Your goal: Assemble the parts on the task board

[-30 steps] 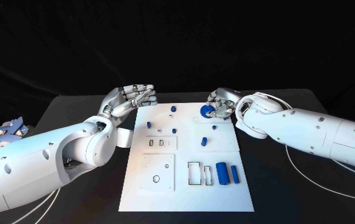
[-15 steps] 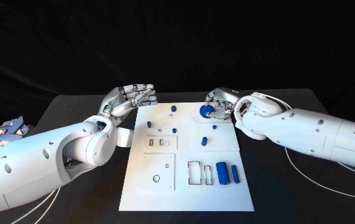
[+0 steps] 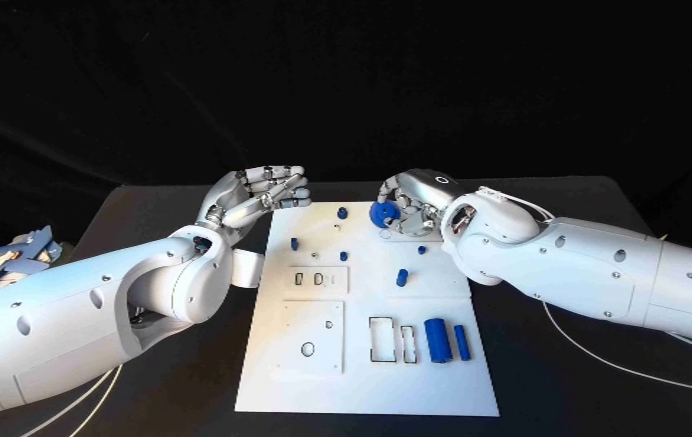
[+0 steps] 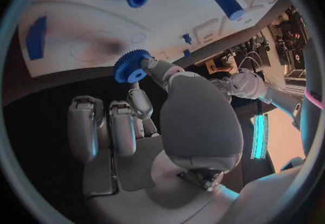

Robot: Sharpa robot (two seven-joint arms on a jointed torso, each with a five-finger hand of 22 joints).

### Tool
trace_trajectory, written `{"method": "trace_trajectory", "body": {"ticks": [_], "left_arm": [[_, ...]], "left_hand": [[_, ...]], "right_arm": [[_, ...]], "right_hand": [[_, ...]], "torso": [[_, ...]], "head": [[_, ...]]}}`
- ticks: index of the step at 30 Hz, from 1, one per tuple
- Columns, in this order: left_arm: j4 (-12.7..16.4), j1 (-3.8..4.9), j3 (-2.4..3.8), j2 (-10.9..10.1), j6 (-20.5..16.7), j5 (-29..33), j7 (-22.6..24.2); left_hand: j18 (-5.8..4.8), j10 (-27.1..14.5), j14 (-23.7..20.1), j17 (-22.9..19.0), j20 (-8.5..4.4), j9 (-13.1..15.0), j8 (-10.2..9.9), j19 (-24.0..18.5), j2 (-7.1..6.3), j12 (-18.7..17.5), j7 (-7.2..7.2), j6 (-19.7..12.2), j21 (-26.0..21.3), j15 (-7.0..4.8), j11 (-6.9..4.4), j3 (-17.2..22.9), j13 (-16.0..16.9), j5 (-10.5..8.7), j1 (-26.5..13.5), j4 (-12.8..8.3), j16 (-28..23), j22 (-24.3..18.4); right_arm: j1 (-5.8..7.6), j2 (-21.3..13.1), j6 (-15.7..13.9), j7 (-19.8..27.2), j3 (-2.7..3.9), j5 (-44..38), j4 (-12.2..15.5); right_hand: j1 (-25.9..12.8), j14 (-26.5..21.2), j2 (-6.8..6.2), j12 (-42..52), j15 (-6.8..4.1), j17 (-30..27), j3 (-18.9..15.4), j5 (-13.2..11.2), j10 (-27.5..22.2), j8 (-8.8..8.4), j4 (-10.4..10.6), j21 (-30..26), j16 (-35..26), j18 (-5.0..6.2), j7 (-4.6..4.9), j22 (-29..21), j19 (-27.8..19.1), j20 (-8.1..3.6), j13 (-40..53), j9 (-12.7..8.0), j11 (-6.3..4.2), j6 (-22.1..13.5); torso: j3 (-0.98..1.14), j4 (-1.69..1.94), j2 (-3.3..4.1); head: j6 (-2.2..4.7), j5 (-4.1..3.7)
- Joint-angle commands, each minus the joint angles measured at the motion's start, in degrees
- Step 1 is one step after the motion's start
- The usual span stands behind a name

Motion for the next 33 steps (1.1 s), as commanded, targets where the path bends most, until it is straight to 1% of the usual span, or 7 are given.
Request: {"method": "trace_trajectory", "body": {"ticks": [1, 4, 10, 20, 22, 29, 33], "left_arm": [[0.02, 0.07, 0.05, 0.15, 0.95, 0.07, 0.11], [-0.03, 0.07, 0.05, 0.21, 0.91, 0.07, 0.13], [-0.05, 0.07, 0.05, 0.35, 0.93, 0.07, 0.15], [-0.02, 0.07, 0.05, 0.7, 1.01, 0.07, 0.26], [-0.01, 0.07, 0.06, 0.75, 1.0, 0.07, 0.27], [0.01, 0.07, 0.06, 0.79, 0.92, 0.07, 0.33], [-0.05, 0.07, 0.06, 0.77, 0.92, 0.06, 0.34]], "left_hand": [[0.64, 0.02, -0.17, 0.1, 0.19, -0.02, -0.13, 0.19, 0.2, -0.07, 4.04, 0.1, 0.34, 0.19, 0.03, 0.29, 0.06, -0.05, -0.36, -0.18, -0.39, -0.1], [0.64, 0.02, -0.17, 0.1, 0.19, -0.02, -0.13, 0.19, 0.2, -0.07, 4.04, 0.1, 0.34, 0.19, 0.03, 0.29, 0.06, -0.05, -0.36, -0.18, -0.39, -0.1], [0.64, 0.02, -0.17, 0.1, 0.19, -0.02, -0.13, 0.19, 0.2, -0.07, 4.04, 0.1, 0.34, 0.19, 0.03, 0.29, 0.06, -0.05, -0.36, -0.18, -0.39, -0.1], [0.64, 0.02, -0.17, 0.12, 0.18, -0.02, -0.16, 0.2, 0.3, -0.1, 4.03, 0.09, 0.36, 0.19, 0.03, 0.43, 0.05, -0.06, -0.31, -0.27, -0.41, -0.11], [0.64, 0.01, -0.17, 0.13, 0.18, -0.03, -0.17, 0.2, 0.32, -0.11, 4.04, 0.09, 0.37, 0.19, 0.03, 0.46, 0.05, -0.06, -0.31, -0.31, -0.41, -0.11], [0.64, 0.01, -0.18, 0.14, 0.18, -0.03, -0.17, 0.2, 0.32, -0.11, 4.04, 0.09, 0.37, 0.19, 0.03, 0.48, 0.05, -0.06, -0.29, -0.33, -0.42, -0.11], [0.64, 0.01, -0.18, 0.14, 0.18, -0.03, -0.17, 0.2, 0.32, -0.11, 4.04, 0.09, 0.37, 0.19, 0.03, 0.48, 0.05, -0.06, -0.29, -0.33, -0.42, -0.11]], "right_arm": [[0.05, 0.77, -2.83, -0.84, 0.01, -3.53, 1.08], [0.08, 2.24, -2.98, -0.94, 0.02, -3.89, 1.88], [-0.08, 5.1, -2.8, -0.91, -0.15, -4.16, 0.97], [-1.3, 9.69, -2.1, 0.0, -0.72, -3.75, -3.24], [-1.55, 10.43, -1.83, 0.16, -0.78, -3.63, -4.04], [-2.08, 12.01, -1.28, 0.38, -0.96, -3.53, -6.28], [-2.51, 12.66, -1.34, 0.44, -1.0, -3.71, -7.41]], "right_hand": [[-0.8, 4.84, 0.2, 0.2, -0.29, 9.92, 0.35, 0.3, 0.52, 0.63, 0.08, 0.34, 0.32, -0.84, -0.58, 7.17, 0.45, 0.0, 0.07, 0.1, 0.05, 1.28], [-0.85, 4.84, 0.29, 0.33, -0.31, 9.93, 0.51, 0.33, 0.67, 0.63, 0.07, 0.42, 0.32, -0.87, -0.61, 7.27, 0.53, -0.02, 0.23, 0.09, 0.03, 1.35], [-0.9, 4.89, 0.38, 0.45, -0.34, 10.14, 0.69, 0.35, 0.81, 0.64, 0.05, 0.52, 0.39, -0.91, -0.64, 7.4, 0.63, -0.05, 0.38, 0.08, 0.0, 1.45], [-1.06, 4.89, 0.37, 0.48, -0.35, 10.15, 0.76, 0.19, 0.84, 0.62, 0.07, 0.48, 0.39, -0.89, -0.64, 7.36, 0.59, -0.07, 0.4, 0.07, 0.0, 1.48], [-1.12, 4.89, 0.37, 0.49, -0.36, 10.12, 0.79, 0.1, 0.84, 0.6, 0.07, 0.49, 0.39, -0.89, -0.64, 7.38, 0.6, -0.08, 0.4, 0.06, 0.0, 1.49], [-1.26, 4.88, 0.37, 0.47, -0.36, 10.08, 0.87, -0.09, 0.82, 0.54, 0.08, 0.43, 0.38, -0.88, -0.63, 7.31, 0.54, -0.1, 0.38, 0.04, 0.01, 1.45], [-1.26, 4.88, 0.37, 0.47, -0.36, 10.08, 0.87, -0.09, 0.82, 0.54, 0.08, 0.43, 0.38, -0.88, -0.63, 7.31, 0.54, -0.1, 0.38, 0.04, 0.01, 1.45]], "torso": [[0.02, 0.24, 0.06], [0.09, 0.23, 0.1], [-0.07, 0.16, 0.1], [-0.09, 0.29, 0.14], [-0.02, 0.24, 0.13], [-0.04, 0.22, 0.12], [0.06, 0.15, 0.09]], "head": [[-0.07, 0.08], [-0.16, 0.22], [-0.32, 0.53], [-0.44, 0.6], [-0.56, 0.67], [-0.66, 0.73], [-0.8, 0.84]]}}
